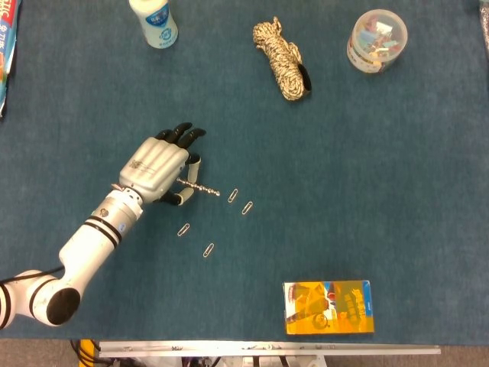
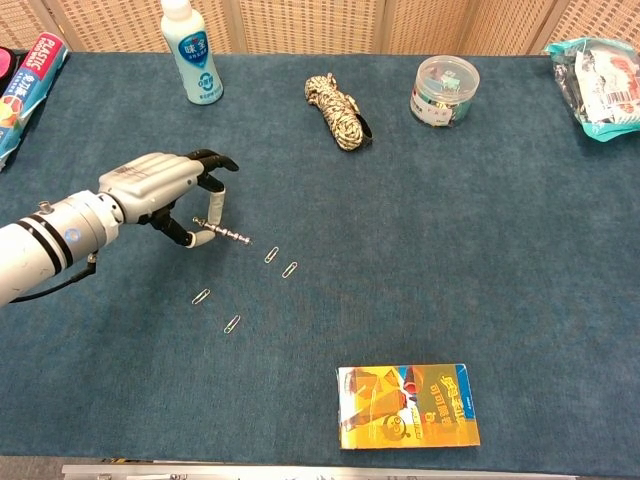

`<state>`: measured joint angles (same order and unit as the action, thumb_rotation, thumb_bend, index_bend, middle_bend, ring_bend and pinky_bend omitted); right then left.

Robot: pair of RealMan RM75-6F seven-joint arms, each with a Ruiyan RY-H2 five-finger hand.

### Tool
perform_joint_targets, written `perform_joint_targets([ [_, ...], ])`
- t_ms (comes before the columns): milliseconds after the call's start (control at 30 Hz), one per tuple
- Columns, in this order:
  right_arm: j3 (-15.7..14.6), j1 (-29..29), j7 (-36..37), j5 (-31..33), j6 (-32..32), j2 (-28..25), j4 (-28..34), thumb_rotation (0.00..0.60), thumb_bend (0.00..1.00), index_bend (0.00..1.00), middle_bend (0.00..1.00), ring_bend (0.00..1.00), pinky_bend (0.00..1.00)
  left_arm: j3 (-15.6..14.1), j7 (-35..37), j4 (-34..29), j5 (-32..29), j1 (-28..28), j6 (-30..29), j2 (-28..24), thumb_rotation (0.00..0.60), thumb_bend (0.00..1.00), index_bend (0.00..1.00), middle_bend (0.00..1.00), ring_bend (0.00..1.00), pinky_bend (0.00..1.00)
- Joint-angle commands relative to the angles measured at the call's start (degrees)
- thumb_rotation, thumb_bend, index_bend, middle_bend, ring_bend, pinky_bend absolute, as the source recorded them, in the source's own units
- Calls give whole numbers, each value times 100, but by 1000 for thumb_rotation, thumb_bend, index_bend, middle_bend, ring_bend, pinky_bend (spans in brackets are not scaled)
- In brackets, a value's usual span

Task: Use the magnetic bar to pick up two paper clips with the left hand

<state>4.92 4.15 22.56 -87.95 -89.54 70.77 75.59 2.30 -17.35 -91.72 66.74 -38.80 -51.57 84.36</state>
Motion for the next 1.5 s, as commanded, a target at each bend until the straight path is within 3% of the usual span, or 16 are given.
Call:
perform_joint_targets([
  [33, -16, -11, 27, -21, -8, -12, 8, 600, 98, 404, 304, 206, 303, -13, -22, -1, -6, 0, 2, 28, 600, 345, 564, 117, 45, 163],
  [1500, -92, -145, 526, -77, -69, -70, -82, 600, 97, 404, 303, 206, 303, 54, 136, 629, -276, -298, 516, 622, 600, 345, 565, 117, 51, 163],
])
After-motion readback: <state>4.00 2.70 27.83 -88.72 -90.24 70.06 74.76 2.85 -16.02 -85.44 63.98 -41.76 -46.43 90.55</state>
